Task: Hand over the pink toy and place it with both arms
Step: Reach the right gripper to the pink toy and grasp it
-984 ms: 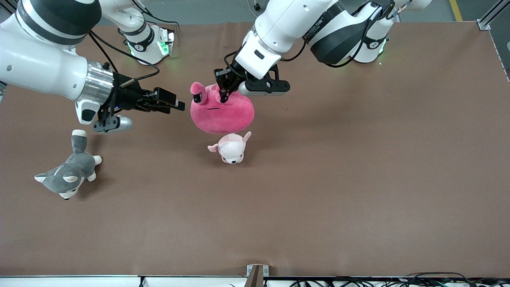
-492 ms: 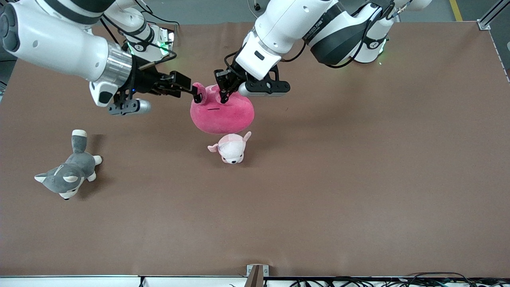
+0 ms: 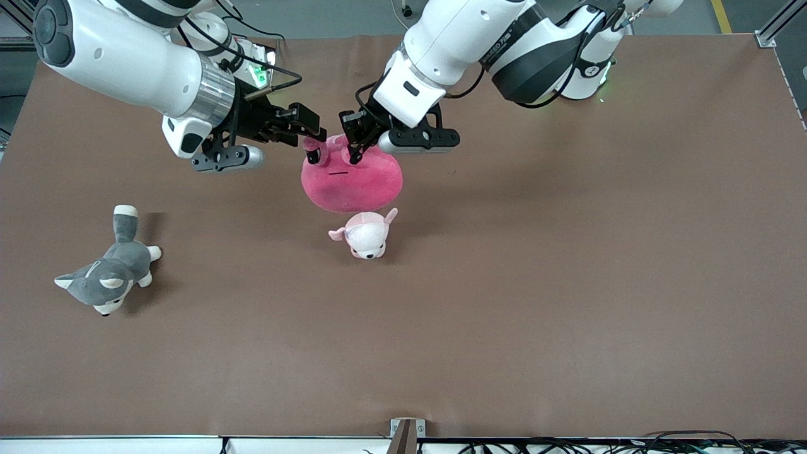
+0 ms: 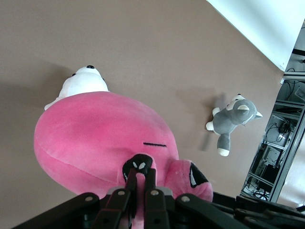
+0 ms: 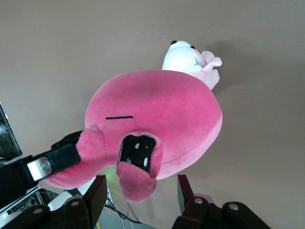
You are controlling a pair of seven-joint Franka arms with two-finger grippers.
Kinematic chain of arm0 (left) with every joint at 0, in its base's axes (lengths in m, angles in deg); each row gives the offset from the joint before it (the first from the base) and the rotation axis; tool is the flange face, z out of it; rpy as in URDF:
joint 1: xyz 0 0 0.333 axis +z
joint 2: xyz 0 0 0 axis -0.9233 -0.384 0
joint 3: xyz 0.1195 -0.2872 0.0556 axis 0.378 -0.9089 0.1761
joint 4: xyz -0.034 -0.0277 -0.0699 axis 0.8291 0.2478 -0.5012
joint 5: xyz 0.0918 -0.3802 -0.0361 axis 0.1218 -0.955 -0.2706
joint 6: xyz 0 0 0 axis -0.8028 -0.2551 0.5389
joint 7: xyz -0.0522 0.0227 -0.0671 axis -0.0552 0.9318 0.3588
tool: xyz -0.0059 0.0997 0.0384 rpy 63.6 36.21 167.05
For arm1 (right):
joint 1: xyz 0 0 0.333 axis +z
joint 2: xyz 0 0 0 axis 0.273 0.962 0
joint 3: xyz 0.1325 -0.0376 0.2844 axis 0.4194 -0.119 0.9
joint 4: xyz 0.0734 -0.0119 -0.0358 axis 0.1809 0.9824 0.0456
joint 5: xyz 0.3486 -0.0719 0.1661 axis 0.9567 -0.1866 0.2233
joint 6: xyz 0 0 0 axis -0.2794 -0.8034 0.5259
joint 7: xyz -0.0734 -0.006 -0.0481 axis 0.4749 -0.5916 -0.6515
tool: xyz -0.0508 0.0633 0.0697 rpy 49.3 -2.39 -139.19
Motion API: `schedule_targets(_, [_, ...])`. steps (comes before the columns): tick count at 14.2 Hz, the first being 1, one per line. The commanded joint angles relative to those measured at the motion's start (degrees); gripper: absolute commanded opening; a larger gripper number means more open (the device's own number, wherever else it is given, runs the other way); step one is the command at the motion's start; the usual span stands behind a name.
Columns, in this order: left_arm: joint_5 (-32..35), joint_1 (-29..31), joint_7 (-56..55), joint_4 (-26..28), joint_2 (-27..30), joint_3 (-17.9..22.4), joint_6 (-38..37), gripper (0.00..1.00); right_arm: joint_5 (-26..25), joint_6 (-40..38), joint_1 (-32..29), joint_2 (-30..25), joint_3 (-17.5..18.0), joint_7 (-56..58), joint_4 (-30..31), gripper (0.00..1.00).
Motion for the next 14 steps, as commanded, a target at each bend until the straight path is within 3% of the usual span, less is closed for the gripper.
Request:
schedule_targets(1, [0.01, 0.05, -1.23, -0.78, 0.13, 0.08, -0.43, 0.0, -0.84, -0.07, 0.62, -0.38, -0.34, -0.82, 0.68, 0.67])
schedule_targets(9, [0.09, 0.23, -1.58, 0.09, 0.04, 0.08, -0.6, 0.01, -0.84, 0.63, 1.59, 0.14, -0.43, -0.83, 0.51, 0.55])
schedule_targets(14, [0.09, 0.14, -1.93, 0.09, 0.13, 0.08, -1.04, 0.01, -0.67, 0.73, 1.68, 0.85, -0.43, -0.91, 0.59, 0.09])
